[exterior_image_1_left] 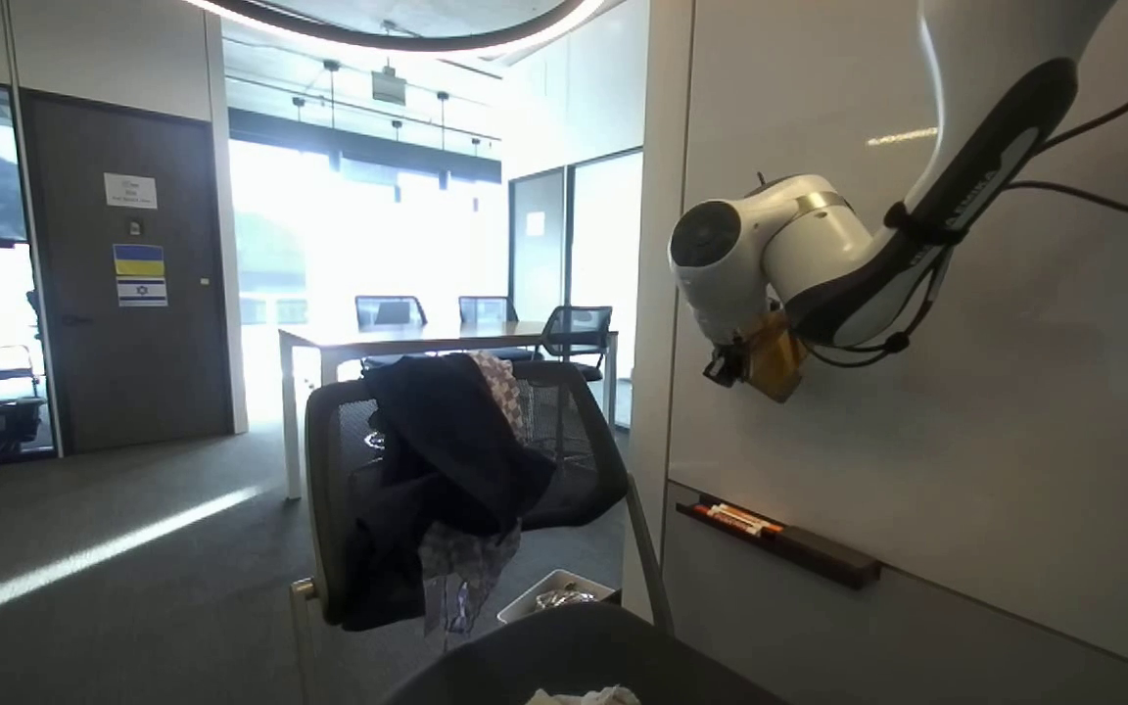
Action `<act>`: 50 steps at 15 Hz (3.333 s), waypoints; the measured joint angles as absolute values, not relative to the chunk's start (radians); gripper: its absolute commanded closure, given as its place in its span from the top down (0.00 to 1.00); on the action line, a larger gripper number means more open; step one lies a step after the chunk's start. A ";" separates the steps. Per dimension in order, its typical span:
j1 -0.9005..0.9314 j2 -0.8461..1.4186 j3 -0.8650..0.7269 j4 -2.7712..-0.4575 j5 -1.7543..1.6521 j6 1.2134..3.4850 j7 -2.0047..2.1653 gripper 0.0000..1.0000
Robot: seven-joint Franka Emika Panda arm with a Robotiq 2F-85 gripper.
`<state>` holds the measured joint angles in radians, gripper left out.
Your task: Use the duster to wipe the white board
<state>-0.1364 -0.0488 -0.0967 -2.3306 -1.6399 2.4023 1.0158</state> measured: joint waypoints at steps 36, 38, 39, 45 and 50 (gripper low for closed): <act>-0.315 0.414 0.110 -2.431 -0.828 2.824 -0.302 1.00; -0.344 0.326 0.144 -2.461 -0.694 2.748 -0.363 1.00; -0.339 0.276 0.141 -2.477 -0.627 2.720 -0.397 1.00; -0.243 -0.043 0.064 -2.579 -0.404 2.579 -0.507 1.00; -0.169 -0.286 -0.010 -2.680 -0.400 2.526 -0.515 1.00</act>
